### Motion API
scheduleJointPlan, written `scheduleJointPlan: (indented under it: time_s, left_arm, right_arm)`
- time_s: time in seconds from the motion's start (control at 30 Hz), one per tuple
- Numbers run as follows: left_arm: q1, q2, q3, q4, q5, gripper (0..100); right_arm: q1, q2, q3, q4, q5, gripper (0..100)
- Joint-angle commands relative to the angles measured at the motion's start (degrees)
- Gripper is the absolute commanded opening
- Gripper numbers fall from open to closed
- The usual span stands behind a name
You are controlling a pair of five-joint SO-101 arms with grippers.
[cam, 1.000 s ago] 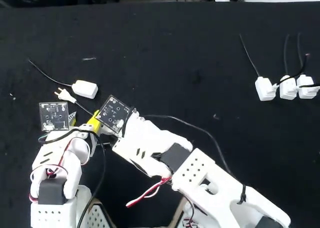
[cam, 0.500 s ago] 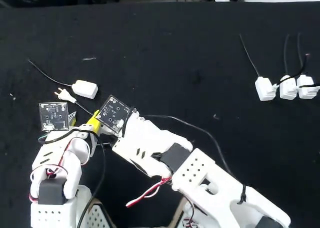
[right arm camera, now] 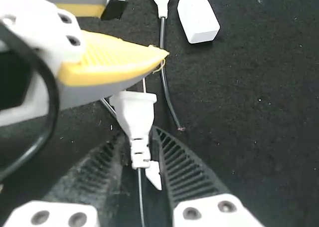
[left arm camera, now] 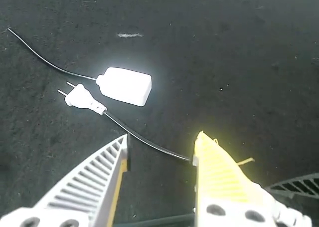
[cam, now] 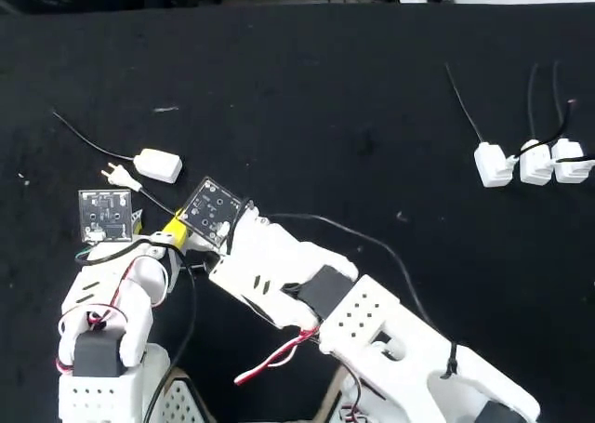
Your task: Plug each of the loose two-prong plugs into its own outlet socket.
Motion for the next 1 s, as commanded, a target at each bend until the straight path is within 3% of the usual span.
scheduleJointPlan:
  time_s: [0.0, 0.97]
  left_arm:
    - [0.66, 0.44, 0.13, 0.26, -1.14, 22]
    - [1.19, 0.97, 1.10, 0.53, -3.43, 22]
  right_arm:
    - [1.41, -3.38, -1.54, -0.18, -0.70, 1.1]
    - [3.87, -3.38, -2.86, -0.09, -3.08, 1.1]
